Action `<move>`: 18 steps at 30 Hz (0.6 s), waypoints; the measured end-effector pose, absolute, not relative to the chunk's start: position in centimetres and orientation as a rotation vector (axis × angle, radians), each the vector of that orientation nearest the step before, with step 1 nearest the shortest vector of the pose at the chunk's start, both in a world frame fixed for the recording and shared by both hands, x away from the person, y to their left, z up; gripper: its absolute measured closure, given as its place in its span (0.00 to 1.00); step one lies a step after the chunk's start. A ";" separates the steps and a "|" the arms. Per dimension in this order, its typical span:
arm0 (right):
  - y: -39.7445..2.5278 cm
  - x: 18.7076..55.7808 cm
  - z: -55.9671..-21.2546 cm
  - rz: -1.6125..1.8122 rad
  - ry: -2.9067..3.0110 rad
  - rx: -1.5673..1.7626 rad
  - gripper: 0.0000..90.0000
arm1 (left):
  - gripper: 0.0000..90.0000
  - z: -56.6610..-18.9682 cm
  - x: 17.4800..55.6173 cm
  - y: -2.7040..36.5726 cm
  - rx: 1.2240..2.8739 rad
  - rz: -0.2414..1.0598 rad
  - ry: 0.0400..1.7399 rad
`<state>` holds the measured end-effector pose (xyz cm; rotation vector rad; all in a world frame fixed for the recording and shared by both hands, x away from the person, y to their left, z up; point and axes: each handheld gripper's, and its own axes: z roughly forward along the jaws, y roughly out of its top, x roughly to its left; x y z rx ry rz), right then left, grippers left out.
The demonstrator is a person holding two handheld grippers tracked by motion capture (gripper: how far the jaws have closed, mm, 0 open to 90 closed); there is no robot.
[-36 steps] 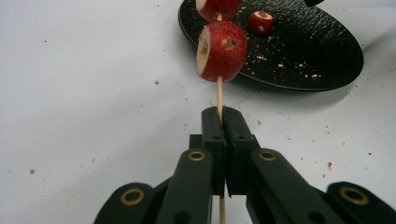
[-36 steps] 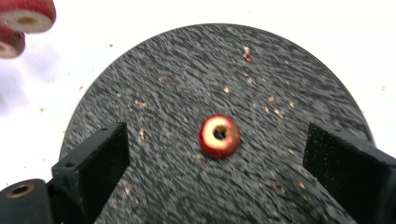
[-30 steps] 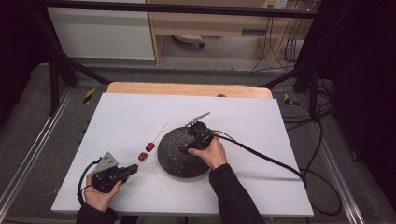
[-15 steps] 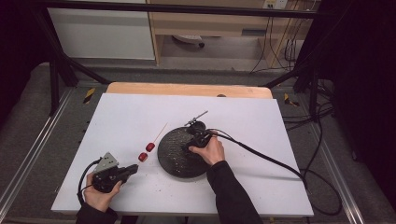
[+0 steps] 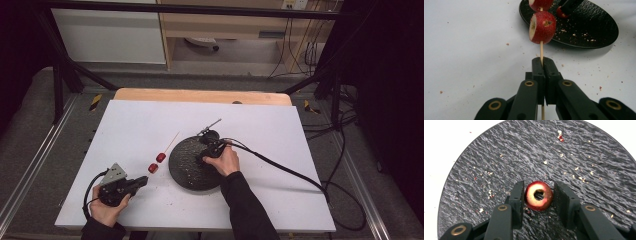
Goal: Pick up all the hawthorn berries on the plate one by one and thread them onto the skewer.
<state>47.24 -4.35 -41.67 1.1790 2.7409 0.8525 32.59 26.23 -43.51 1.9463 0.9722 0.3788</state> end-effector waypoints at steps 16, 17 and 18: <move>-4.3 47.3 -41.7 0.821 2.752 1.189 0.69 | 0.98 -43.5 32.6 26.2 1.947 0.382 0.970; -4.3 47.3 -41.7 0.818 2.753 1.189 0.69 | 0.98 -43.5 32.6 26.2 1.948 0.382 0.970; -4.3 47.2 -41.7 0.819 2.753 1.188 0.70 | 0.98 -43.5 32.6 26.1 1.948 0.382 0.970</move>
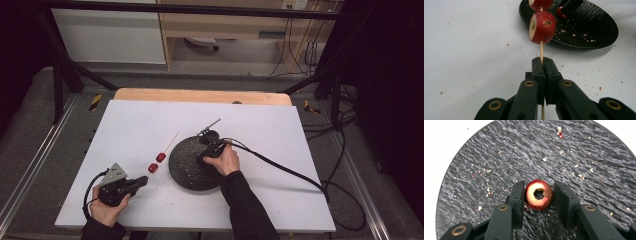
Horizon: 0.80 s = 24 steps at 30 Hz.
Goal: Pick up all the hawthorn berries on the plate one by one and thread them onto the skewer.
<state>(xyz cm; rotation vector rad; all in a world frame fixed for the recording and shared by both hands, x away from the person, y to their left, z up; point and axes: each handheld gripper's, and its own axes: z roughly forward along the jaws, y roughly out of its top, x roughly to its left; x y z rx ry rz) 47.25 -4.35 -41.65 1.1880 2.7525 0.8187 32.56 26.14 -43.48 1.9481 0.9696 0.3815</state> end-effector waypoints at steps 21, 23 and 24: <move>-5.6 45.9 -39.1 0.959 2.691 1.204 0.71 | 0.98 -43.5 32.4 25.6 1.959 0.387 0.953; -5.8 45.7 -39.0 0.981 2.679 1.201 0.71 | 0.98 -43.5 32.3 25.5 1.956 0.386 0.953; -5.9 45.5 -38.9 0.999 2.671 1.209 0.71 | 0.98 -43.5 32.3 25.5 1.957 0.387 0.951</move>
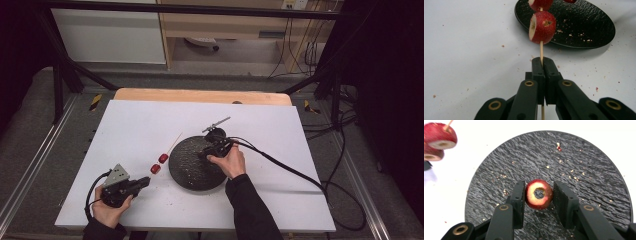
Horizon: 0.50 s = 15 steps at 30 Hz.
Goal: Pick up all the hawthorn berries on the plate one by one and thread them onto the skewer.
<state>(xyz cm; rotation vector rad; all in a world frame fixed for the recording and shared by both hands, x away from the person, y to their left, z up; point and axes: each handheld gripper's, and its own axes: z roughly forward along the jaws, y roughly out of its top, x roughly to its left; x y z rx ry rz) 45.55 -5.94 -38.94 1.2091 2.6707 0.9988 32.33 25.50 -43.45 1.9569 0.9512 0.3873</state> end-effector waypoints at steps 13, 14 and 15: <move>-8.1 43.5 -39.1 1.260 2.520 1.251 0.71 | 0.98 -43.2 32.1 25.1 1.947 0.398 0.942; -8.4 43.3 -39.1 1.289 2.501 1.263 0.71 | 0.98 -43.2 32.1 25.1 1.948 0.401 0.939; -8.6 43.1 -39.2 1.319 2.478 1.270 0.71 | 0.98 -43.2 32.1 25.0 1.949 0.401 0.939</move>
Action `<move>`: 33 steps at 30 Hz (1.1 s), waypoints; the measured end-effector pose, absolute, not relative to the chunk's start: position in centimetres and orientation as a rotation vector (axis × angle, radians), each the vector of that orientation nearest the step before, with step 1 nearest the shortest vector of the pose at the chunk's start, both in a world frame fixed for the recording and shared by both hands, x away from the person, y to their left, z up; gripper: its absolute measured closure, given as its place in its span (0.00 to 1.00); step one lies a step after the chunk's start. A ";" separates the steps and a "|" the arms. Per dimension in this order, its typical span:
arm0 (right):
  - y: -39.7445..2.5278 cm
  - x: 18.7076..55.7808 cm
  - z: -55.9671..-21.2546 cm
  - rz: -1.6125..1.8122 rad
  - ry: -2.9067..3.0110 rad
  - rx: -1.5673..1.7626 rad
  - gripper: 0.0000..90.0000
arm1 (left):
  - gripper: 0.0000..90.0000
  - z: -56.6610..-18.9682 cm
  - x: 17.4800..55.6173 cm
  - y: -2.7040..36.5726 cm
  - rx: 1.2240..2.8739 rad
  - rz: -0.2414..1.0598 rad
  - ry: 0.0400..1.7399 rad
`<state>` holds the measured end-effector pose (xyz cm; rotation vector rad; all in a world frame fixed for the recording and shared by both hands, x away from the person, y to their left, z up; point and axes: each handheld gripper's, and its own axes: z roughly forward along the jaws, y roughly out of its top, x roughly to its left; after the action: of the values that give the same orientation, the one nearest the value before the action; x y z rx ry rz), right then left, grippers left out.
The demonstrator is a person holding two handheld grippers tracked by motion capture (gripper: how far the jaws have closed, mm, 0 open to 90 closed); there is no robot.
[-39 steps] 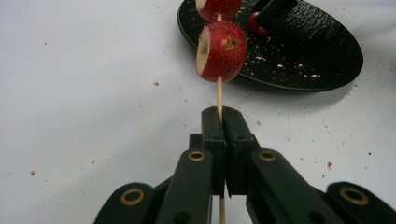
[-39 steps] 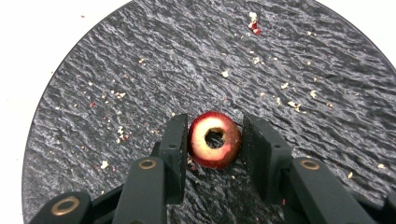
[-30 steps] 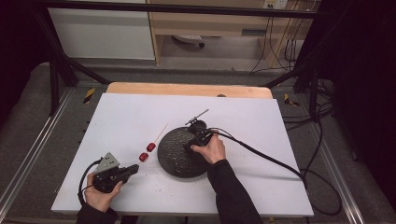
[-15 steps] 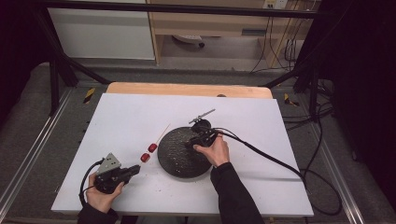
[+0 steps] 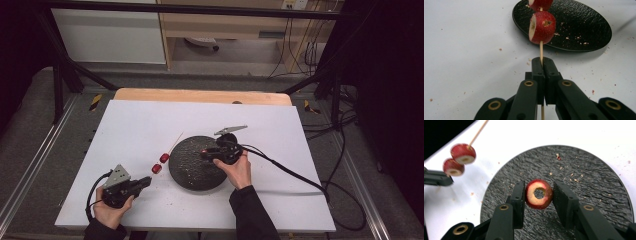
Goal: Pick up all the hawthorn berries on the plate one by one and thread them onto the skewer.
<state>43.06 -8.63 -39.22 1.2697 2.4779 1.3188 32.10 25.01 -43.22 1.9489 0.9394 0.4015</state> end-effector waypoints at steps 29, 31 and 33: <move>-12.7 40.7 -39.2 1.954 1.814 1.418 0.71 | 0.98 -42.2 32.1 21.4 1.939 0.416 0.896; -12.8 40.7 -39.2 1.982 1.772 1.418 0.71 | 0.98 -42.1 32.1 21.2 1.936 0.413 0.895; -12.8 40.7 -39.1 2.003 1.749 1.424 0.71 | 0.98 -42.1 32.1 21.1 1.937 0.412 0.895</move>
<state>40.75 -12.78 -39.11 1.4236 1.7490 2.0031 32.06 21.11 -42.07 1.9365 0.8954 0.4122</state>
